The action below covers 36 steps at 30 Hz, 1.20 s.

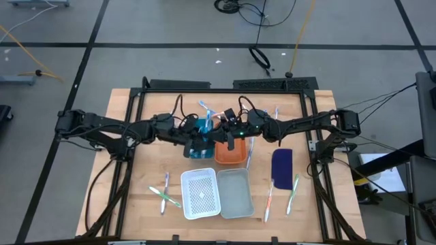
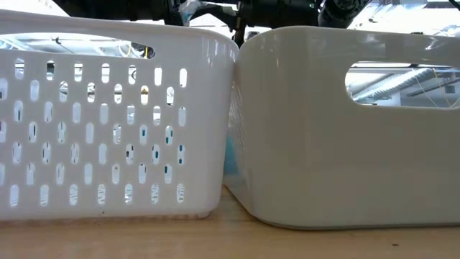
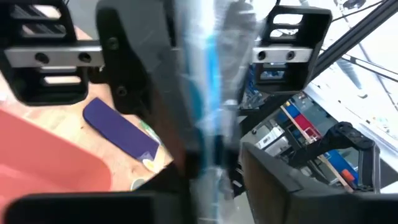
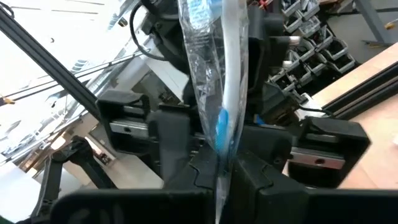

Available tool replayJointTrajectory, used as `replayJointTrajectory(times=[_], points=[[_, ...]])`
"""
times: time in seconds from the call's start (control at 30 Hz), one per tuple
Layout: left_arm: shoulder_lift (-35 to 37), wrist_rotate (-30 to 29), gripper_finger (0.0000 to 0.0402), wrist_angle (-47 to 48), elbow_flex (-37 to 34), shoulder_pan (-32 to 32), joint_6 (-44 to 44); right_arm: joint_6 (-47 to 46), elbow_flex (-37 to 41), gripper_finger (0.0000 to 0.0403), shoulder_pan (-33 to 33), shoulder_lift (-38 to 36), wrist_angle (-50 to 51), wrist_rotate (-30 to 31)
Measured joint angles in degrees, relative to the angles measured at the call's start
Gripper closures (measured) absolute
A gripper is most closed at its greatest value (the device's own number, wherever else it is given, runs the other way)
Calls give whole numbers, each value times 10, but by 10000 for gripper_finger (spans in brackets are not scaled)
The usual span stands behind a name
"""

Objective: Pick & Place Toothbrushes
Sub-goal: Put the blue toothbrush into the blue bin

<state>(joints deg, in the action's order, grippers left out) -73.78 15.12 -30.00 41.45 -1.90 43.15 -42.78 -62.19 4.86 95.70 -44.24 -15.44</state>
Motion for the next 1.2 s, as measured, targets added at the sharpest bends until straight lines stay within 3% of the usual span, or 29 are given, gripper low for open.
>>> replayJointTrajectory(times=[0.17,0.47,0.77,1.03,1.2], points=[[4,3,389,17,0,-4,0,-1,0,394,-1,-1,4,0],[6,23,396,55,0,-5,15,4,0,308,1,-1,42,-27],[67,-2,397,198,-1,-11,26,31,0,233,15,0,113,-46],[143,-84,397,421,-1,-11,94,60,0,228,19,0,124,-44],[141,-44,397,508,-1,-24,154,86,1,237,19,-12,120,-42]])
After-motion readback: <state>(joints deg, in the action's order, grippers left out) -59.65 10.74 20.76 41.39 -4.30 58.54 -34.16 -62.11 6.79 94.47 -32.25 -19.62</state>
